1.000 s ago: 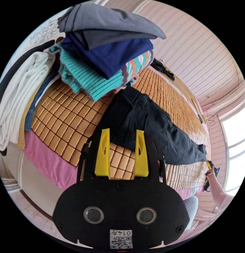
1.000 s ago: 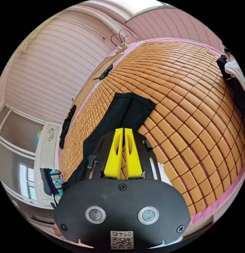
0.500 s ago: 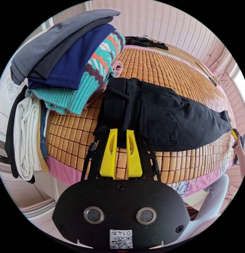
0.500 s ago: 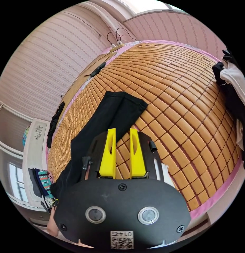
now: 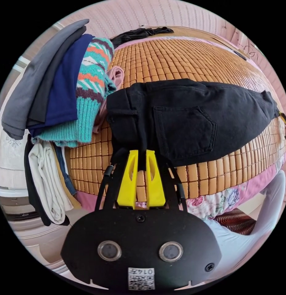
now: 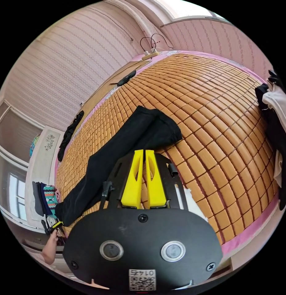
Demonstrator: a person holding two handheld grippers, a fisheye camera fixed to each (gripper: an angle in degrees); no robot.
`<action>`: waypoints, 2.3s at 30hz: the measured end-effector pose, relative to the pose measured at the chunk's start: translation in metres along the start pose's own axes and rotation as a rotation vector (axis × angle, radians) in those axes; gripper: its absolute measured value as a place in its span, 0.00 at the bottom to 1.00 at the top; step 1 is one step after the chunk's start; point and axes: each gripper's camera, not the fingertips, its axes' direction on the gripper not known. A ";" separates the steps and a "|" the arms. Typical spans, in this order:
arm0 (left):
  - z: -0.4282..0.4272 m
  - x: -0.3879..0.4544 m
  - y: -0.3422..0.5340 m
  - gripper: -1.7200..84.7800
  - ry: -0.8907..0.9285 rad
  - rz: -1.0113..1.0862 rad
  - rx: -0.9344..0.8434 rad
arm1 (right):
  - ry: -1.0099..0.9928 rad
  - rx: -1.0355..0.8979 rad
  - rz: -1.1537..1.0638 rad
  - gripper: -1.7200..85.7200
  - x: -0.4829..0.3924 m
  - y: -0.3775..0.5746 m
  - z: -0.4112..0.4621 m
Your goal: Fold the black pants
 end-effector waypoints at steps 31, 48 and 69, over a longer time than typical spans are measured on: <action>-0.008 0.178 0.091 0.09 0.477 0.238 0.269 | 0.026 0.062 0.122 0.03 -0.015 0.147 -0.088; 0.032 0.195 0.117 0.07 0.522 0.177 0.257 | 0.075 0.062 0.305 0.02 -0.073 0.203 -0.072; 0.030 0.362 0.181 0.01 0.425 0.511 0.431 | 0.228 -0.661 -1.172 0.01 -0.650 0.295 0.194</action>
